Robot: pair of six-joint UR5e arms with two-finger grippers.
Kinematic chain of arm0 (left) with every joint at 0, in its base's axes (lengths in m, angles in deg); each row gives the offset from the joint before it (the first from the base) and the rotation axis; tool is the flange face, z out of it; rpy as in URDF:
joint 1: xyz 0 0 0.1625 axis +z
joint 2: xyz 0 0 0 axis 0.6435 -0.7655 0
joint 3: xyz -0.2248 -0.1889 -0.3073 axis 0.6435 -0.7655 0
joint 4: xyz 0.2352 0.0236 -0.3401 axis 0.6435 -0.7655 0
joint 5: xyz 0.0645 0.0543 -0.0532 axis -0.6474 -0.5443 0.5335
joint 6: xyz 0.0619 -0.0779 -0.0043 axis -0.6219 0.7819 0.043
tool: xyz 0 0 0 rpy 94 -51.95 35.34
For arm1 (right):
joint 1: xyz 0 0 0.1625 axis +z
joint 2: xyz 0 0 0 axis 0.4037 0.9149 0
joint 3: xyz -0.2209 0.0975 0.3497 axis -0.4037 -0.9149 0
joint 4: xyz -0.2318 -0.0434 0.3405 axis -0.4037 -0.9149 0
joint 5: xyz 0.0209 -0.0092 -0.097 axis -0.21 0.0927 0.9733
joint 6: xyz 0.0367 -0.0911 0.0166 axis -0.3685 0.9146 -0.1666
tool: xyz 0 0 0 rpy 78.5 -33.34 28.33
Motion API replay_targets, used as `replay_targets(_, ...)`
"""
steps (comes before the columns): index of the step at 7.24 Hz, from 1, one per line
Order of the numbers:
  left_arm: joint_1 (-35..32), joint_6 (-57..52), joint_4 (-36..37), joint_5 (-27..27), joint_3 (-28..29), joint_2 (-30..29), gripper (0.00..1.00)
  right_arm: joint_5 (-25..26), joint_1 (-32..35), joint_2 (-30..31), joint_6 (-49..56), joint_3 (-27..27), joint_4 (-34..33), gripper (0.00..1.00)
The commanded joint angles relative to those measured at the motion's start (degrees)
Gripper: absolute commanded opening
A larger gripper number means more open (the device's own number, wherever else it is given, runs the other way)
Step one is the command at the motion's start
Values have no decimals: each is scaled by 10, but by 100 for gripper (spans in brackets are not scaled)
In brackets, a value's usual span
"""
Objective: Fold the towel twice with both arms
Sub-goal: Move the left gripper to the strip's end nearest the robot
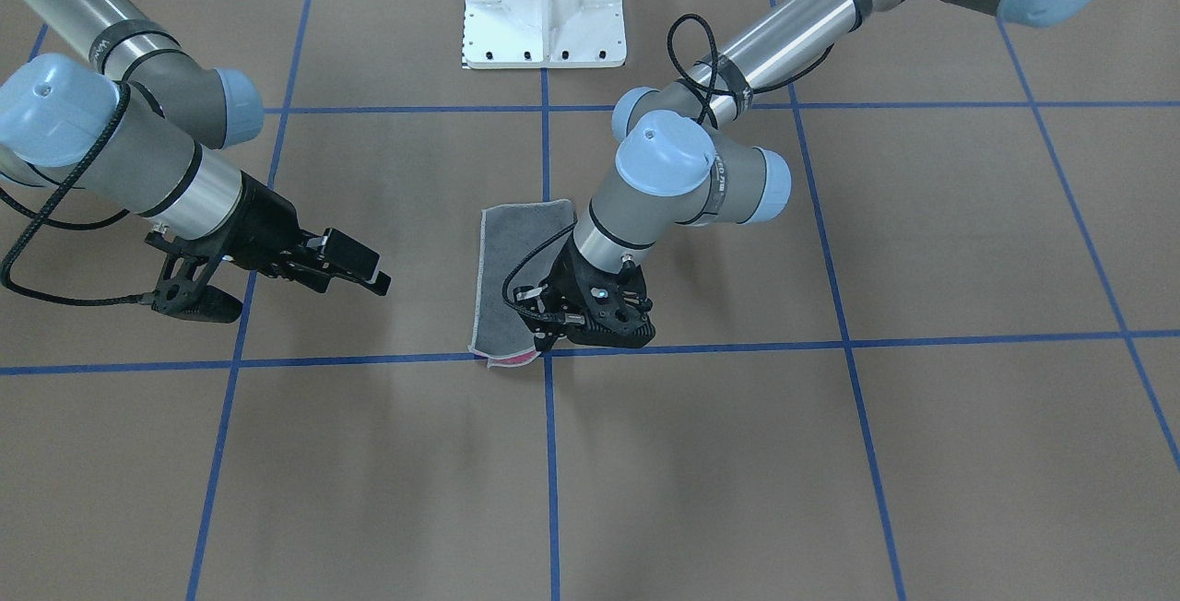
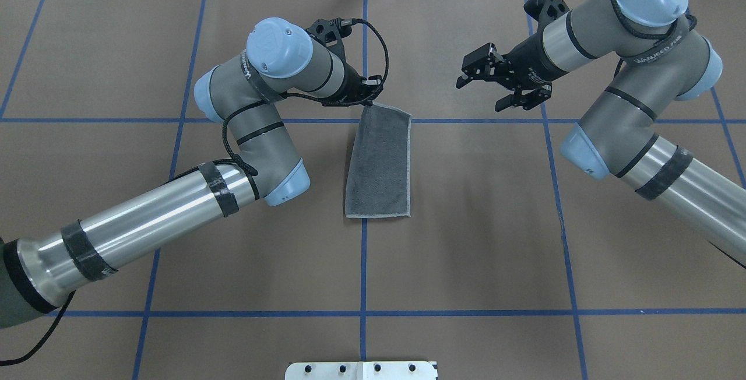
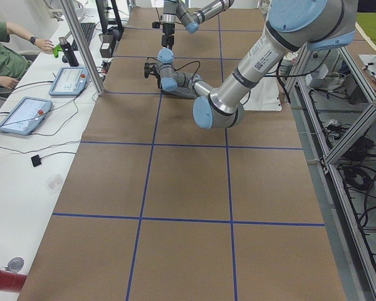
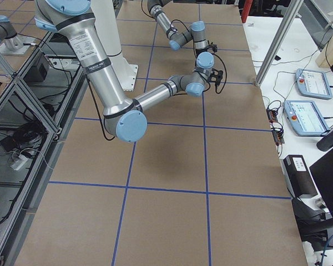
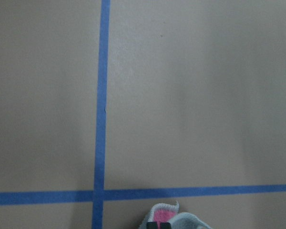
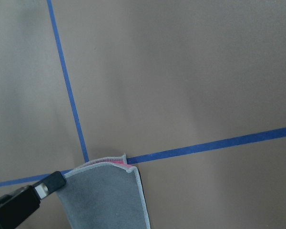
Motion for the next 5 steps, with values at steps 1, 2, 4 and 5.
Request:
replay_targets(1,-9,-1,0,0,10,0,0,0,0,0,0,0,0,100)
replay_targets(2,-11,-6,0,0,14,0,0,0,0,0,0,0,0,100)
replay_targets(4,-16,-33,0,0,20,0,0,0,0,0,0,0,0,100)
replay_targets(5,-19,-33,0,0,20,0,63,0,0,0,0,0,0,100)
